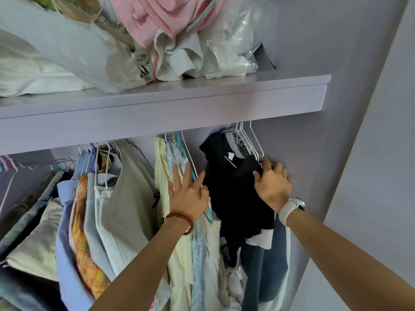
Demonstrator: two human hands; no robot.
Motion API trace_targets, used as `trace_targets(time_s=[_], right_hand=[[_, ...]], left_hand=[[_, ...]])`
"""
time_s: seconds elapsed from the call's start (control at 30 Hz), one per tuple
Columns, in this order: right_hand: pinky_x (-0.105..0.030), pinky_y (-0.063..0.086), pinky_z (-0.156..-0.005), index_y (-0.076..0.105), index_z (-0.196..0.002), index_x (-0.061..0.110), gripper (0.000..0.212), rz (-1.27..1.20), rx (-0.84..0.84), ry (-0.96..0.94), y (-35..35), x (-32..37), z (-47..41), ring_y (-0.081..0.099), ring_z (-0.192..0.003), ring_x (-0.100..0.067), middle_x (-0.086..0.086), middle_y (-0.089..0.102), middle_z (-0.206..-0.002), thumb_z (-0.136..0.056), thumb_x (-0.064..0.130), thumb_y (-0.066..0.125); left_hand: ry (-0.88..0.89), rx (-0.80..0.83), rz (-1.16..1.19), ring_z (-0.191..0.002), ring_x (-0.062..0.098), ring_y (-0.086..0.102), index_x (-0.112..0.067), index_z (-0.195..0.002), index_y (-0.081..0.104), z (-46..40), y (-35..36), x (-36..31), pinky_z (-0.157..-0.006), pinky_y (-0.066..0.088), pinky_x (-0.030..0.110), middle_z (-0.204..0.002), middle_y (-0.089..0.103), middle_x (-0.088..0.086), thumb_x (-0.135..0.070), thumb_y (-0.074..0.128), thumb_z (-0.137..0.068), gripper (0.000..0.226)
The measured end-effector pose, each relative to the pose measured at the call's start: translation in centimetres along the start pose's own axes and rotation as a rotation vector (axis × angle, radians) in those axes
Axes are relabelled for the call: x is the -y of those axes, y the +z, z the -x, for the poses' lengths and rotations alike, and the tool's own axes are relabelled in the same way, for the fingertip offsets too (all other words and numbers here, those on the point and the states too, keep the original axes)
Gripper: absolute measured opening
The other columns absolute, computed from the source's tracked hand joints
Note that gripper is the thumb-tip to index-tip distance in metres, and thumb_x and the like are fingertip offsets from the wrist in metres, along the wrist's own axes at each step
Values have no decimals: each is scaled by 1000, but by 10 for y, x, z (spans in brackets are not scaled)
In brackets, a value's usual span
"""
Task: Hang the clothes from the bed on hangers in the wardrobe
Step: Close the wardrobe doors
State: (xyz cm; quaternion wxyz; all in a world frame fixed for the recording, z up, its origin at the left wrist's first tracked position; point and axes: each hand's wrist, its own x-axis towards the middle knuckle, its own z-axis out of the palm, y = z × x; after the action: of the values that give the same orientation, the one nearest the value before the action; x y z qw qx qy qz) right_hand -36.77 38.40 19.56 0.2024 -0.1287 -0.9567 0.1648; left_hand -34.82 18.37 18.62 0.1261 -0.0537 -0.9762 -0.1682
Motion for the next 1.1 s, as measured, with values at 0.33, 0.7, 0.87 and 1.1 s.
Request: trace_targets(time_s=[0.33,0.7,0.87,1.1], right_hand=[[-54,29,-104,41,-136,8,56,80,-44,-256,-9,-12,70,34,-131,-39,-20,41,-140,-88,36,30],[-40,14,-115,15,-146,16,53,36,86,-222,-80,-39,257,9,-141,-27,-10,12,-154,-97,25,33],[-52,40,-99,42,-134,4,45,-11,-153,-249,-147,-65,294,37,-128,-40,-23,38,-140,-89,12,45],[-44,47,-82,57,-114,4,42,71,-597,-351,-279,-104,306,52,-109,-36,-18,55,-119,-81,17,35]], left_hand=[[132,-90,-313,-143,23,-6,-26,-147,8,60,-18,17,-113,5,47,-156,-4,3,-39,20,-96,55],[388,-113,-314,-110,34,58,-15,-119,61,231,-35,25,-81,47,58,-123,60,12,-32,33,-79,53],[535,-243,-198,-119,33,52,-15,-124,57,252,-74,-30,-90,42,58,-130,55,12,-31,32,-82,51],[811,-505,95,-128,37,41,-12,-133,41,259,-143,-164,-100,31,56,-136,45,20,-22,33,-83,51]])
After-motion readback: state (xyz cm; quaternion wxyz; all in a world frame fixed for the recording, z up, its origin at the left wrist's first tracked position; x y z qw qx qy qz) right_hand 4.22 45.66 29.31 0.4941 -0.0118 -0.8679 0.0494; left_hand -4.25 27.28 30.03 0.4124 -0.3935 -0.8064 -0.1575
